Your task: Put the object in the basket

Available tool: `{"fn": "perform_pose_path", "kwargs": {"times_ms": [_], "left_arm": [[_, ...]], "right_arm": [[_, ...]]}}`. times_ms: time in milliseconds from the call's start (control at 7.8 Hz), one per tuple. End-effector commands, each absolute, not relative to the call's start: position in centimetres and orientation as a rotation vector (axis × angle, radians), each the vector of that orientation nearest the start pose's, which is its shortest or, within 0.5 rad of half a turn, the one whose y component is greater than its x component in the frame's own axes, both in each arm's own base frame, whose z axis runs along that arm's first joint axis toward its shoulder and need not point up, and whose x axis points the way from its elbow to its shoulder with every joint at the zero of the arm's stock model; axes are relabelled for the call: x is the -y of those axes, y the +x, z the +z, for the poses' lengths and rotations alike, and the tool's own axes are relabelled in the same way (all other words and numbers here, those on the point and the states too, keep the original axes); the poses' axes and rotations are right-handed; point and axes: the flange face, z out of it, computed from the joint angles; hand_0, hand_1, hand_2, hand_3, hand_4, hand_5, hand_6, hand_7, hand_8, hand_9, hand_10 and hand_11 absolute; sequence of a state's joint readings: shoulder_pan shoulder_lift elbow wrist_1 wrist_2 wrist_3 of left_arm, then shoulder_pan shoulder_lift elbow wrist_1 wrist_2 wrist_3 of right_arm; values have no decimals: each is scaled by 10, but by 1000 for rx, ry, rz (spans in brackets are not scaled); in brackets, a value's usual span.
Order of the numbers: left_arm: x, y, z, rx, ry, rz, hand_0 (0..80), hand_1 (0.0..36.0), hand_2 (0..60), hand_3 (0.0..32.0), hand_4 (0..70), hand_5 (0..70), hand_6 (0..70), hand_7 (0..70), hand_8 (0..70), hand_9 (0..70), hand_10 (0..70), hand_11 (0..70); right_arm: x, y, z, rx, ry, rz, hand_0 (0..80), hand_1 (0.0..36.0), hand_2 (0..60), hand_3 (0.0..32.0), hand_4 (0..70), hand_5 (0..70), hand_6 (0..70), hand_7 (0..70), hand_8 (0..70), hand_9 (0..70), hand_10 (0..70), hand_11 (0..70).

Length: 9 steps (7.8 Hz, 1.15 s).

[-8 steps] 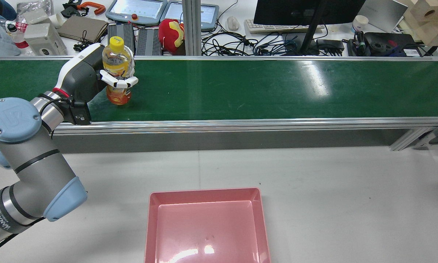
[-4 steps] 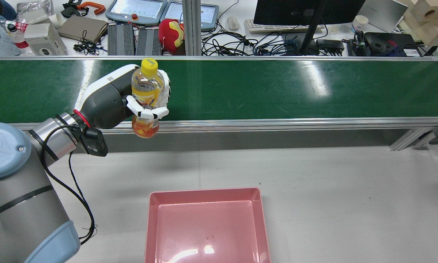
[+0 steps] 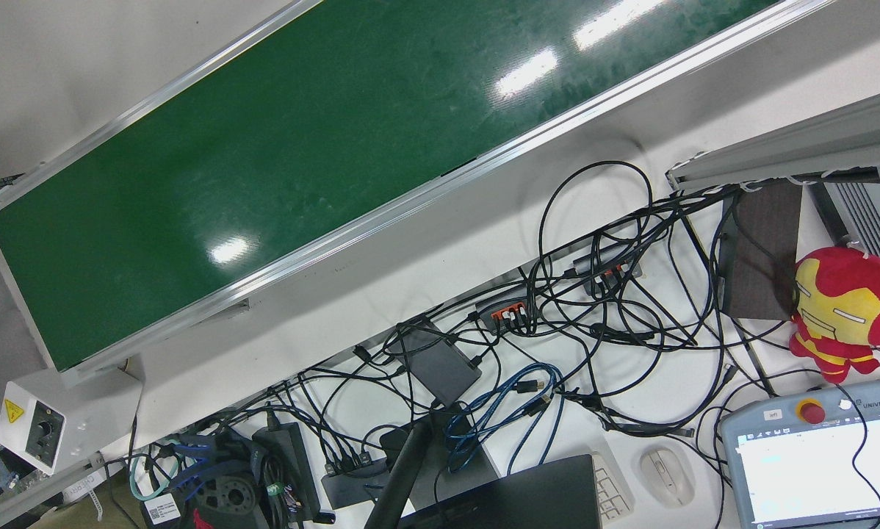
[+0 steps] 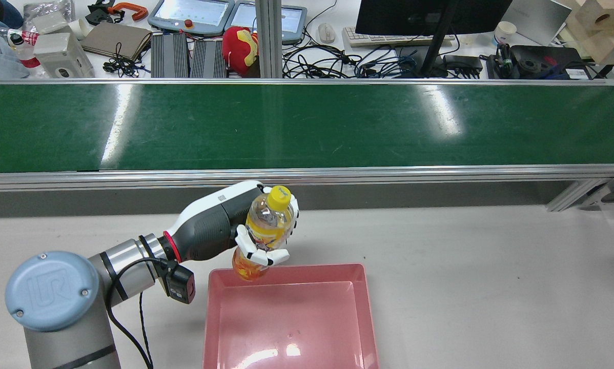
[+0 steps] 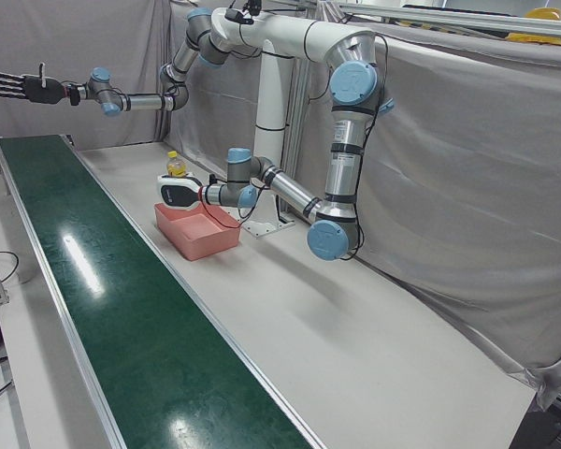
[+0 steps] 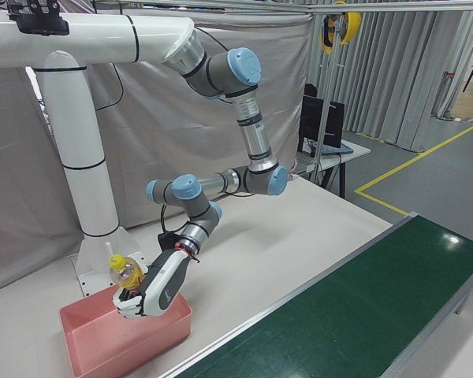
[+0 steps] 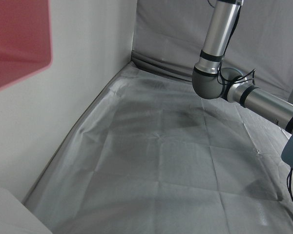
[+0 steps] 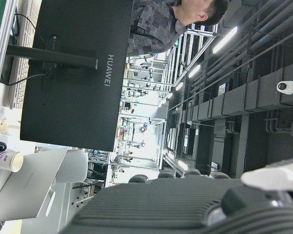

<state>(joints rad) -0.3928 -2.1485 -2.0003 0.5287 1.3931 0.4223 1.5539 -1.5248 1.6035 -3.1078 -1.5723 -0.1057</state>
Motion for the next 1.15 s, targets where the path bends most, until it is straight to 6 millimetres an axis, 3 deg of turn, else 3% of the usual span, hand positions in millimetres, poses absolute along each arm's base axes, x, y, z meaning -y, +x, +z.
{"fn": "perform_pose_path", "kwargs": {"times_ms": [0,128,256,385,513,641,769,897,1026], "left_arm": [[302,511,226,-2068,-824,-1017,548,319,600,0,700,700,700,700,700,700,654,700],[299,513,231,-2054,-829,-1010,560,263,600,0,700,700,700,700,700,700,573,700],[301,511,234,-2031,-833,-988,567,169,341,0,700,700,360,368,420,538,393,559],[298,507,256,-1969,-836,-964,569,178,176,0,425,587,132,185,187,257,261,395],[295,501,270,-1944,-835,-959,552,178,143,0,235,610,81,153,123,175,214,329],[292,493,284,-1925,-828,-969,544,176,125,0,149,583,43,115,104,149,198,309],[292,491,283,-1931,-829,-967,559,176,43,0,99,520,15,91,80,106,163,259],[290,482,271,-1957,-843,-952,569,185,16,0,63,362,0,67,21,16,122,201],[288,472,259,-1979,-854,-941,585,196,0,8,52,278,0,64,5,0,114,193]], "right_arm": [[523,124,644,-2404,-105,-2147,0,0,0,0,0,0,0,0,0,0,0,0],[523,124,644,-2404,-105,-2147,0,0,0,0,0,0,0,0,0,0,0,0],[523,124,644,-2404,-105,-2147,0,0,0,0,0,0,0,0,0,0,0,0],[523,124,645,-2402,-105,-2148,0,0,0,0,0,0,0,0,0,0,0,0],[523,124,644,-2404,-105,-2147,0,0,0,0,0,0,0,0,0,0,0,0],[523,124,644,-2404,-105,-2147,0,0,0,0,0,0,0,0,0,0,0,0],[523,124,644,-2404,-105,-2147,0,0,0,0,0,0,0,0,0,0,0,0],[523,124,644,-2404,-105,-2147,0,0,0,0,0,0,0,0,0,0,0,0],[523,124,644,-2404,-105,-2147,0,0,0,0,0,0,0,0,0,0,0,0]]}}
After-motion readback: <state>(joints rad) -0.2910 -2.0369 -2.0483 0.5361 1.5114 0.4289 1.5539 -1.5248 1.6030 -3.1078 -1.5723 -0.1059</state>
